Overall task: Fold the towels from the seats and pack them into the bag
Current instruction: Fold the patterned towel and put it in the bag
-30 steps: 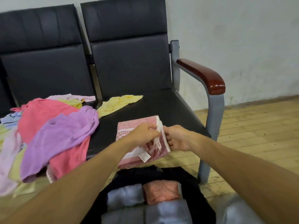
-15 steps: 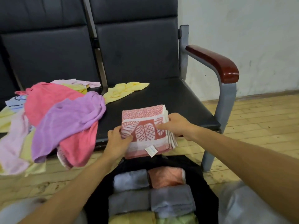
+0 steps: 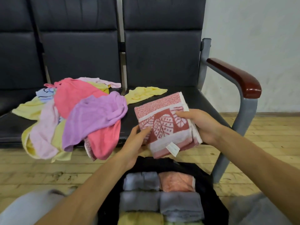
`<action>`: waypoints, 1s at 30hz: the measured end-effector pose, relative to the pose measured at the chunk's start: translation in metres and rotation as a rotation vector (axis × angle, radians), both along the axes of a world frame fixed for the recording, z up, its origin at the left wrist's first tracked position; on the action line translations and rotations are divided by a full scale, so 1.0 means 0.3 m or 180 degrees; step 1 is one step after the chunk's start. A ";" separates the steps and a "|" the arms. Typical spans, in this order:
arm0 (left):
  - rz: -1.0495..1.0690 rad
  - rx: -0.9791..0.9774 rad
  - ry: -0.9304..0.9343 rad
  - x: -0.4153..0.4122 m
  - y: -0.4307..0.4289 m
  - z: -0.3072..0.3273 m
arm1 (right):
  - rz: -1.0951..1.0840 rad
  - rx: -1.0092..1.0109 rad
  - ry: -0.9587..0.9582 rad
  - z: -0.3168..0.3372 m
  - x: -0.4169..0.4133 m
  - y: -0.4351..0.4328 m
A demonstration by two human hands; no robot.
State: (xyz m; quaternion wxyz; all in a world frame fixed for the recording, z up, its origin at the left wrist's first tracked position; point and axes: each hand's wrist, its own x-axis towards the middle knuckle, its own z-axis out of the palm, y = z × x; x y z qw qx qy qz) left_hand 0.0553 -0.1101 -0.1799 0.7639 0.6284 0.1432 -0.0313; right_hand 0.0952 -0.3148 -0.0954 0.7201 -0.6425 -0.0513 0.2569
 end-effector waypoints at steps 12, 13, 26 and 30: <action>-0.0307 -0.0620 0.0033 -0.198 0.015 0.132 | 0.0271 -0.0189 -0.0183 -0.107 -0.111 -0.090; -0.0287 -0.0575 0.0017 -0.205 0.017 0.134 | 0.0317 -0.0296 -0.0214 -0.114 -0.117 -0.096; -0.0298 -0.0704 0.0039 -0.181 0.010 0.114 | 0.0388 0.0258 0.0070 -0.120 -0.113 -0.121; -0.0492 -0.0746 -0.0141 -0.183 0.022 0.118 | 0.0335 0.0390 0.0064 -0.115 -0.103 -0.141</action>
